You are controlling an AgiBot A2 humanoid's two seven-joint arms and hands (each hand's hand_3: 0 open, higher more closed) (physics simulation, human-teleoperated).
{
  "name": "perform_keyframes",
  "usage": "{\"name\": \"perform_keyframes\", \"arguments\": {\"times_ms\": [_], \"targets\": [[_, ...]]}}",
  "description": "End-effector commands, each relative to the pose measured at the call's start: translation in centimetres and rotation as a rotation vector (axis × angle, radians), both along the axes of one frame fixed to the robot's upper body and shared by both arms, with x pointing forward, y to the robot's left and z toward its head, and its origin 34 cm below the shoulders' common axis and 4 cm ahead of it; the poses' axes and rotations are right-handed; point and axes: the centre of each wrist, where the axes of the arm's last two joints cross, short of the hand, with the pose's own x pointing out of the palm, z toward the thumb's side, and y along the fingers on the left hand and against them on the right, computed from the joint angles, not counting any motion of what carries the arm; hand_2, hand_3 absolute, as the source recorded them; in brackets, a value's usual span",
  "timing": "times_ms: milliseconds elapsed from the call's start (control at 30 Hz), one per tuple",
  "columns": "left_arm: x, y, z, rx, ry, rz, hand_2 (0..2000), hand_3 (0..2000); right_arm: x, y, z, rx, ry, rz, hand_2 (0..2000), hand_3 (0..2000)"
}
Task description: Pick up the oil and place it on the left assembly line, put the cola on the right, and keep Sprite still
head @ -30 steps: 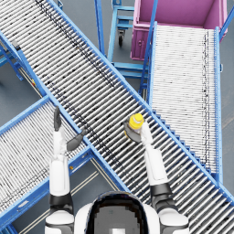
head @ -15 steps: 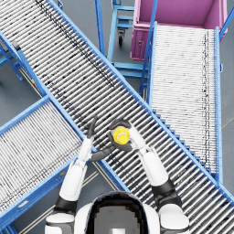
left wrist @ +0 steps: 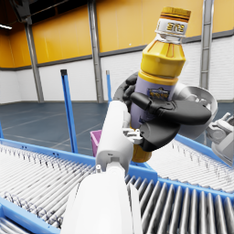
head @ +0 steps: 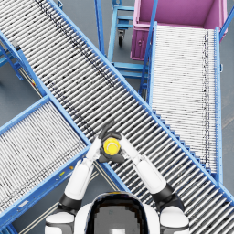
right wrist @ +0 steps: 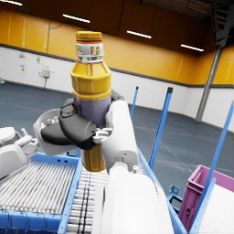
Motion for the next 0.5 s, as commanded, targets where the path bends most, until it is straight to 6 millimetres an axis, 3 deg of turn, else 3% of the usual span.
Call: {"name": "perform_keyframes", "arguments": {"times_ms": [33,100,133,167,200,333,433,500], "targets": [[0.1,0.2,0.7,-0.010,-0.027,-0.004,2000,1307,0.0,0.4,0.0,0.001,-0.002,0.010,2000,2000],[0.0,0.2,0.6,-0.010,-0.024,-0.007,2000,1960,-0.3,0.5,0.4,0.013,-0.015,0.016,2000,2000],[0.0,0.2,0.6,-0.016,-0.023,0.000,2000,2000,-0.8,0.6,1.0,0.026,-0.037,0.027,2000,2000],[-0.2,0.1,0.6,-0.020,-0.025,-0.002,2000,2000,-1.4,0.8,1.8,0.042,-0.062,0.043,639,1673],[-0.2,0.1,0.6,-0.027,-0.023,0.008,2000,2000,-1.4,0.4,2.2,0.071,-0.069,0.009,0,1347],[0.7,2.4,1.3,-0.085,-0.033,0.150,2000,2000,-0.4,-2.5,2.6,0.123,-0.071,-0.118,0,40],[1.9,6.9,1.1,-0.119,-0.021,0.319,2000,2000,0.1,-5.6,3.3,0.167,-0.093,-0.236,0,0],[2.5,10.0,0.3,-0.141,0.013,0.440,2000,2000,0.2,-6.1,3.3,0.177,-0.091,-0.257,0,0]]}}
